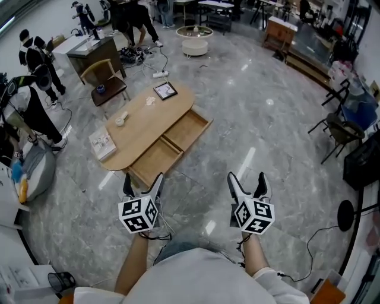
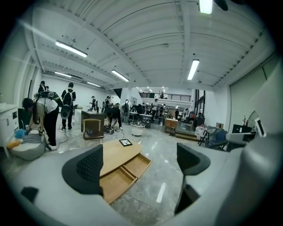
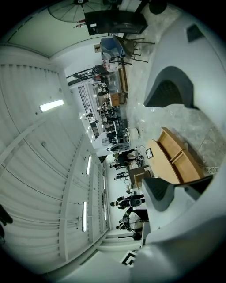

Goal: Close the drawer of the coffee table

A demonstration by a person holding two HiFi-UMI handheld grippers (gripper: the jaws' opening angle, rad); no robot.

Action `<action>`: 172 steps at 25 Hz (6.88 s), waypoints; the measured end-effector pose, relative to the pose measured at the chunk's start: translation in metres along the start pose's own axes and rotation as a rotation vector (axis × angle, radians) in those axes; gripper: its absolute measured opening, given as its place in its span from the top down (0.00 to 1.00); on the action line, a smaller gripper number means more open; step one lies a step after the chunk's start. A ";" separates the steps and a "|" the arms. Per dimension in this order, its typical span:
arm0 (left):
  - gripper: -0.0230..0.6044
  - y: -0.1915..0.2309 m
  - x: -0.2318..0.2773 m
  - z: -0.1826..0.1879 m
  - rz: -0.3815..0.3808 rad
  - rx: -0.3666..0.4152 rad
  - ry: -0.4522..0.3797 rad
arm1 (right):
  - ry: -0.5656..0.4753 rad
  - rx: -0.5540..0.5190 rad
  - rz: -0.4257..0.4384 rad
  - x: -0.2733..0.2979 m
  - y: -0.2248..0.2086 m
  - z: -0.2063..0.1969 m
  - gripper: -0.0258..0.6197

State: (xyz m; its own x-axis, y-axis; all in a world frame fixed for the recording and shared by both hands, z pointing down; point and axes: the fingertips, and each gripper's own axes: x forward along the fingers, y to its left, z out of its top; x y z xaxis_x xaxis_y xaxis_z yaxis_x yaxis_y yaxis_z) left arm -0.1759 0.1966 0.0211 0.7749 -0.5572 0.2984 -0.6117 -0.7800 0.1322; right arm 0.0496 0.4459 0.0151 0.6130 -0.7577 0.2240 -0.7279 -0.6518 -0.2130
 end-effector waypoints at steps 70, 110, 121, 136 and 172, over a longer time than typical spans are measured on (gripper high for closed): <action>0.13 0.124 0.336 -0.058 0.685 -0.329 0.160 | 0.356 -0.257 0.601 0.608 0.078 -0.051 0.17; 0.13 0.119 0.494 -0.400 0.447 -0.278 0.639 | 0.496 -0.413 0.806 0.655 -0.022 -0.497 0.13; 0.13 0.127 0.493 -0.407 0.482 -0.288 0.659 | 0.463 -0.410 0.820 0.669 -0.022 -0.501 0.14; 0.13 0.128 0.480 -0.420 0.499 -0.298 0.652 | 0.398 -0.341 0.798 0.672 -0.018 -0.494 0.14; 0.13 0.141 0.474 -0.406 0.562 -0.377 0.590 | 0.337 -0.330 0.768 0.682 0.011 -0.443 0.19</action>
State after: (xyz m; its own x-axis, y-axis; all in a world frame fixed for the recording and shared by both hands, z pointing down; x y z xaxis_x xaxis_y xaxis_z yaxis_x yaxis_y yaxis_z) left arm 0.0406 -0.0622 0.5649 0.2010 -0.5105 0.8361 -0.9683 -0.2325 0.0909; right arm 0.3232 -0.0636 0.5871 -0.1630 -0.8970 0.4108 -0.9829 0.1115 -0.1464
